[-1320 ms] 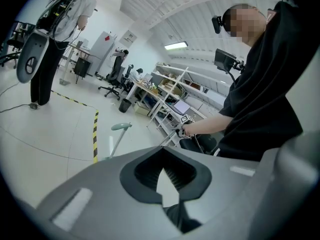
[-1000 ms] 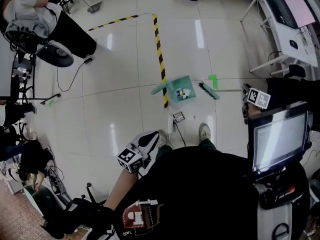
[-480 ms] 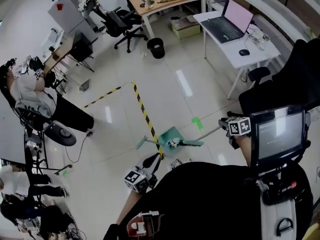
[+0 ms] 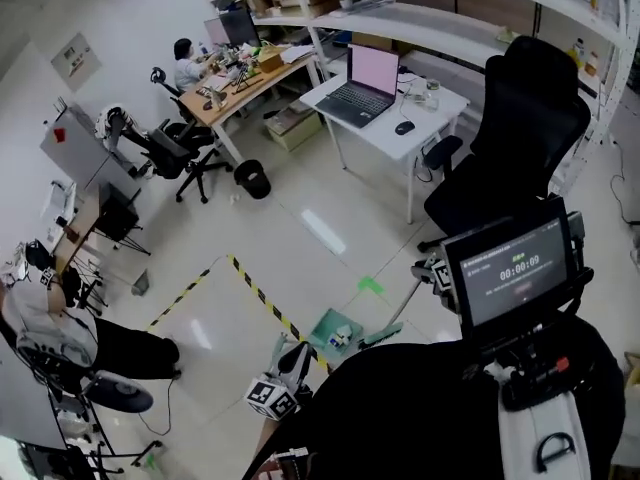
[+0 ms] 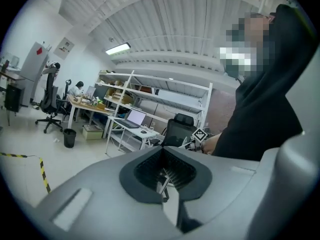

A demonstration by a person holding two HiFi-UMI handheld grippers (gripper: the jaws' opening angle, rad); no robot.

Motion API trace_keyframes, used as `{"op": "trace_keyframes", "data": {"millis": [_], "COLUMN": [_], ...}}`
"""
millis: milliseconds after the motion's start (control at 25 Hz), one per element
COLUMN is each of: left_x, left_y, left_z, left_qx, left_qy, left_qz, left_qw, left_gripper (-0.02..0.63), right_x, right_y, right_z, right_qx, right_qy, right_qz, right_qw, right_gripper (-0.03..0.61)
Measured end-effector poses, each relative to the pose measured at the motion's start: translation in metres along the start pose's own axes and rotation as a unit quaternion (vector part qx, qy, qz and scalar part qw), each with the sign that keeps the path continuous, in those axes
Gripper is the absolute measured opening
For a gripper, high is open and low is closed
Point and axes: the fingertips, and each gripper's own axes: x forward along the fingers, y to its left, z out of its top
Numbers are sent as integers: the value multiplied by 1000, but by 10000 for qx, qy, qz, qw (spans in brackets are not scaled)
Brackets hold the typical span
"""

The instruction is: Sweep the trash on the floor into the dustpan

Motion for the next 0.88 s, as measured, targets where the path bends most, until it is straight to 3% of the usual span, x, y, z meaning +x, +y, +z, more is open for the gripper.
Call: {"op": "trace_keyframes", "data": {"millis": [120, 280, 400, 680, 880], "left_x": [-6, -81, -108, -98, -83], "left_y": [-7, 2, 2, -69, -116], "left_z": [-3, -32, -48, -41, -45], "left_qx": [-46, -184, -107, -56, 266], "left_qy": [4, 164, 333, 218, 289], "left_qz": [-187, -483, -619, -734, -398], "left_qw": [9998, 9985, 9975, 9970, 9984], "left_gripper": [-2, -2, -2, -2, -2], "right_x": [-21, -51, -73, -124, -157], "right_y": [8, 15, 21, 43, 51], "right_z": [-10, -23, -33, -55, -70], "right_qx": [-25, -51, -57, -17, -193], "right_qy": [-88, -190, -278, -531, -637], "right_qz": [-77, -174, -274, -632, -533], "right_qw": [9999, 9997, 9992, 9966, 9964], "right_gripper": [67, 63, 61, 61, 61]}}
